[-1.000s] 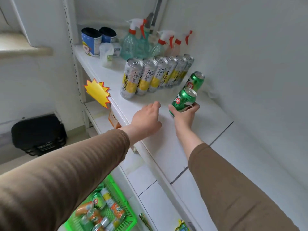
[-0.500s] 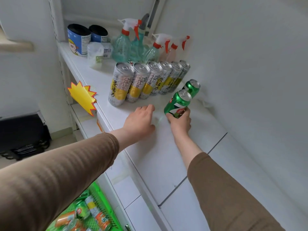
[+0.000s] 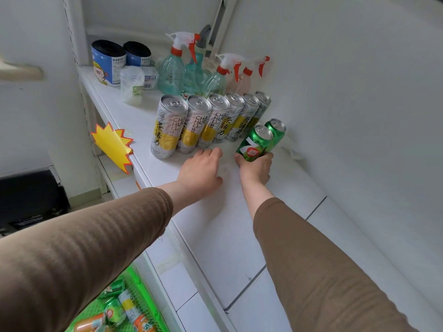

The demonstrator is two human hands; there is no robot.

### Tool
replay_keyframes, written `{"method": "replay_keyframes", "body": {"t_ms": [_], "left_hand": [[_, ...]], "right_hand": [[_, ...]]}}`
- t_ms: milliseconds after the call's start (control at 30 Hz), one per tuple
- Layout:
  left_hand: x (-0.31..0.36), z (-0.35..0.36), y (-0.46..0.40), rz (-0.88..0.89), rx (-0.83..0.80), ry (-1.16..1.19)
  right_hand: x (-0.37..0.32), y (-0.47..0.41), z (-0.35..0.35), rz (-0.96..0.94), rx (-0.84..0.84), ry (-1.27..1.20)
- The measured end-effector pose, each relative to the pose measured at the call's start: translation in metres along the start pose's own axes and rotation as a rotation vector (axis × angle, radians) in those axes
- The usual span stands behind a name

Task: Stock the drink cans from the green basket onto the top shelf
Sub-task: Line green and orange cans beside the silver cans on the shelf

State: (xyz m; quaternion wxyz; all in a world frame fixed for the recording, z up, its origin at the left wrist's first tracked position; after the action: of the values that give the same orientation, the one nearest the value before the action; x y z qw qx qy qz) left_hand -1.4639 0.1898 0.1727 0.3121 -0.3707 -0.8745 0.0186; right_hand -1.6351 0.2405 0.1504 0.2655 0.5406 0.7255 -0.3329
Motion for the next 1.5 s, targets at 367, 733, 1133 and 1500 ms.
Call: {"method": "replay_keyframes", "body": {"t_ms": [367,733,1133,1500], "left_hand": [[-0.006,-0.003,0.014,0.023,0.018,-0.012],[-0.05,-0.043,0.068,0.114,0.034,-0.06],[-0.174,-0.077,0.213,0.261,0.074,-0.171],[-0.302,0.084,0.351,0.147,-0.298,-0.253]], "right_hand": [[-0.002,0.003,-0.002,0.009,-0.004,0.003],[-0.009,0.132,-0.047,-0.35,-0.103,0.146],[0.014,0.35,-0.034,-0.771,-0.095,0.407],[0.219,0.455,0.079,-0.578,-0.405,0.529]]}}
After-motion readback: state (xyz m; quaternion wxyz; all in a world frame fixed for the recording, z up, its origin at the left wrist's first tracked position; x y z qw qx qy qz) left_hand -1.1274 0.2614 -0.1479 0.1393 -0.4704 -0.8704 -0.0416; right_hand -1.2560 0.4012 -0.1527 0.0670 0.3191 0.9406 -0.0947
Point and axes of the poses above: each hand's wrist, its own y-axis away from the middle knuckle, its own z-axis out of the palm, x = y × z, the point moved 3 cm from there along -y, towards the middle knuckle, and after that the axes turned 10 degrees about x, right-handed, at the moved point
